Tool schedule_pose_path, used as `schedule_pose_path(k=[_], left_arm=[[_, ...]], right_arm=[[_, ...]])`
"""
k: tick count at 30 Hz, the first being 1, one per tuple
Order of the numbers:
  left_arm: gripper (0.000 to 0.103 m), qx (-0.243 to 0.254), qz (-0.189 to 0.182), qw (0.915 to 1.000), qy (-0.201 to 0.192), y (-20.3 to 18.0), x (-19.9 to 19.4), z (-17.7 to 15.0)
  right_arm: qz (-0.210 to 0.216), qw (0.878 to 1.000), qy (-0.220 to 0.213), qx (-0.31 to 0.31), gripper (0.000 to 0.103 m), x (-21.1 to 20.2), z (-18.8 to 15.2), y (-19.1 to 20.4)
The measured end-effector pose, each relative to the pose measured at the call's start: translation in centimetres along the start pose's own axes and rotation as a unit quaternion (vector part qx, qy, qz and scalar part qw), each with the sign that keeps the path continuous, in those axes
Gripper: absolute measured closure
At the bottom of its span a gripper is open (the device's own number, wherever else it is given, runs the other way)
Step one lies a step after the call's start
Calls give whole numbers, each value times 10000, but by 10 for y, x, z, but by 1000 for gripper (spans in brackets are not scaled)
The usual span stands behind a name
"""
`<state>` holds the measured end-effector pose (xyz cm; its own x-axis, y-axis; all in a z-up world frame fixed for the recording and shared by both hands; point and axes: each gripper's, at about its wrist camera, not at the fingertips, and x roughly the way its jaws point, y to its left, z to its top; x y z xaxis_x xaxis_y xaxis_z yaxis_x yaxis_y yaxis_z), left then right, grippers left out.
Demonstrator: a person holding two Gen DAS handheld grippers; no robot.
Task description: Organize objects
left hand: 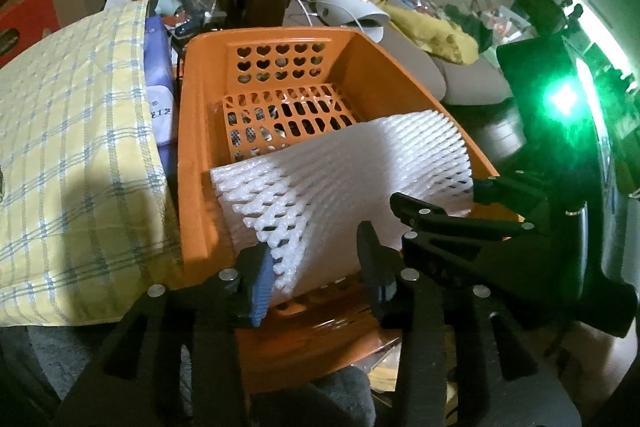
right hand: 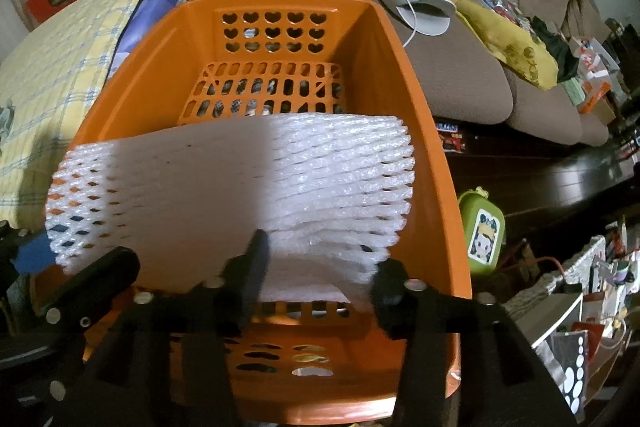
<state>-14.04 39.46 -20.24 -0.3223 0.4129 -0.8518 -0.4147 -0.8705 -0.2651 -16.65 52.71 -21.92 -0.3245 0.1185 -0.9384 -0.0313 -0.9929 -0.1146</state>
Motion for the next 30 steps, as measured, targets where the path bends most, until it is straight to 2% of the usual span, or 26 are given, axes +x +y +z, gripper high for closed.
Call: schedule_pose_path(k=[6, 11, 20, 30], left_arm=[[61, -93, -39, 9999, -70, 5, -8, 1], [61, -146, -26, 9998, -151, 9, -15, 4], [61, -272, -156, 9995, -91, 14, -18, 4], [61, -337, -241, 9988, -267, 17, -32, 8]], right_arm=[[0, 10000, -33, 25, 49, -1, 0, -2], [-20, 9999, -81, 82, 38, -2, 2, -2], [-36, 9997, -199, 150, 37, -7, 5, -3], [-104, 9980, -473, 398, 36, -19, 7, -12]])
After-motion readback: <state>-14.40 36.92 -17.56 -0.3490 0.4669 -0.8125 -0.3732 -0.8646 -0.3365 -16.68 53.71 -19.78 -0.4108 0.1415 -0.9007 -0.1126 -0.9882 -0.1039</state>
